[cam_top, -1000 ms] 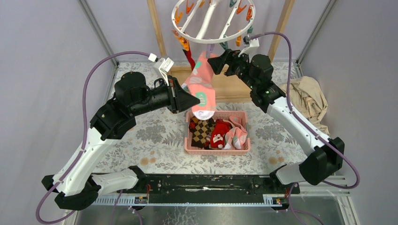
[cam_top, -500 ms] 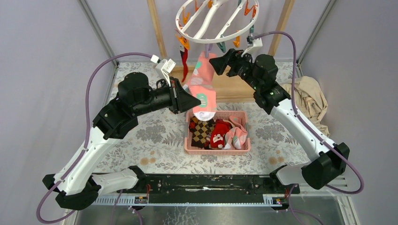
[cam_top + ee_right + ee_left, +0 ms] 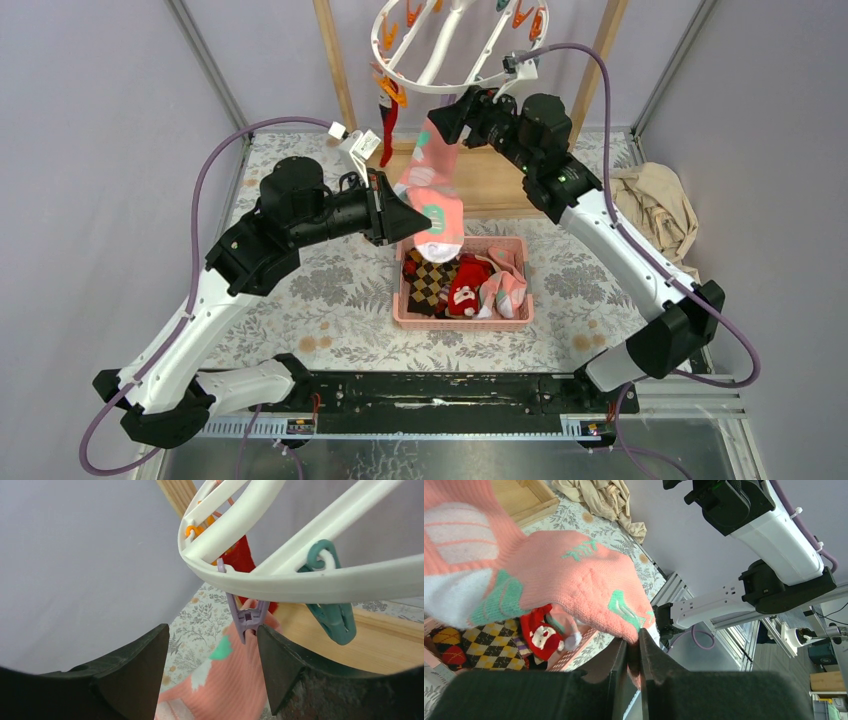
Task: Remove the socks clipped to the hanger
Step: Remove the sock from the hanger, then place the sock in the bin.
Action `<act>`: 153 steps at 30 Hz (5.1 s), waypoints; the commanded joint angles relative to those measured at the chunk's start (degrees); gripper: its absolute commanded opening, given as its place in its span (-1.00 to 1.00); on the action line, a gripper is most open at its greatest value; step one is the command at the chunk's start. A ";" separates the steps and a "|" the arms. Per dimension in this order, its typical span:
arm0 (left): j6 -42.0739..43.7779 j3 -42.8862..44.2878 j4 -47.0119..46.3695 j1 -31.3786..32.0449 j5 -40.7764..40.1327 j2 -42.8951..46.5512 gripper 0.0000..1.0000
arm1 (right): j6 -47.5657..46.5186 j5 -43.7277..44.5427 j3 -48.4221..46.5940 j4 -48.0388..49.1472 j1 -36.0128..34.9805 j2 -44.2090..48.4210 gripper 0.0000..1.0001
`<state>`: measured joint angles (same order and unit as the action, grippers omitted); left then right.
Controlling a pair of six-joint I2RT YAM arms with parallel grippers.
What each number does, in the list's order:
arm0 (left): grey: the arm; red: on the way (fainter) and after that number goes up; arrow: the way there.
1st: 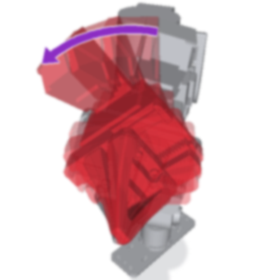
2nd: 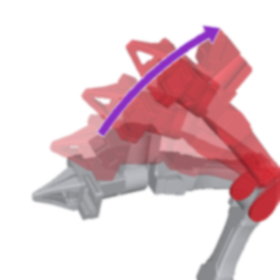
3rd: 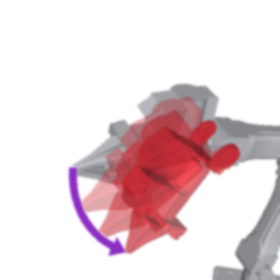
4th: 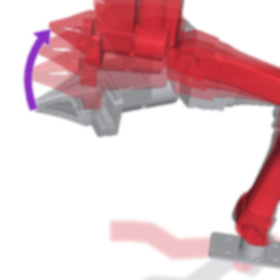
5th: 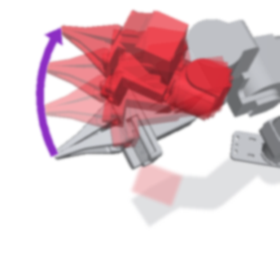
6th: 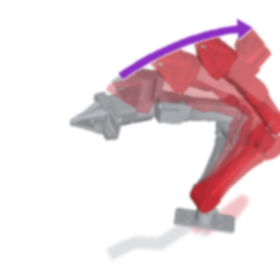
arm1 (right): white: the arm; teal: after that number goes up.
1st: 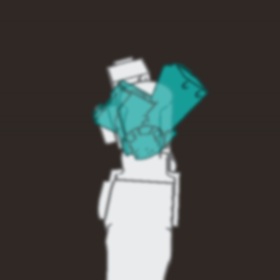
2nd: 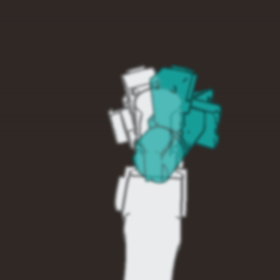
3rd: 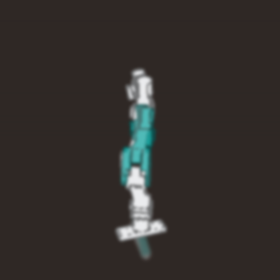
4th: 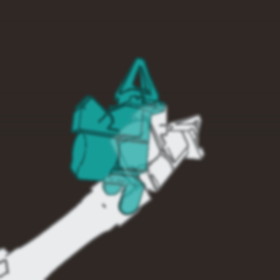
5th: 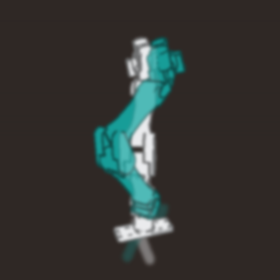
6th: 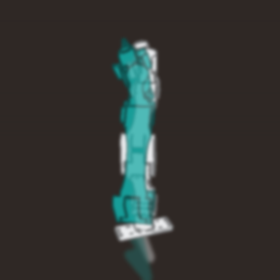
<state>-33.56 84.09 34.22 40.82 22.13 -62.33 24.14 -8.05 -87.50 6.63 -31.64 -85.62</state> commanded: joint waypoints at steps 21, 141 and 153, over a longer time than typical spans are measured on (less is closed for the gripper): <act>-0.76 -0.90 -4.33 -0.17 1.43 2.43 -0.63 | -6.62 7.77 -9.16 -3.27 -1.81 -3.96 0.28; -6.19 -40.79 -34.03 6.24 0.85 -14.81 -0.44 | -1.58 2.71 27.35 -20.64 -1.80 21.72 0.75; -3.19 -39.86 -36.49 6.19 -1.85 -20.63 -0.03 | -1.26 1.35 31.08 -22.04 -1.84 21.19 0.70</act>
<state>-38.70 43.13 1.63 46.85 21.39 -82.72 22.74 -5.65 -57.25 -16.86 -33.28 -65.21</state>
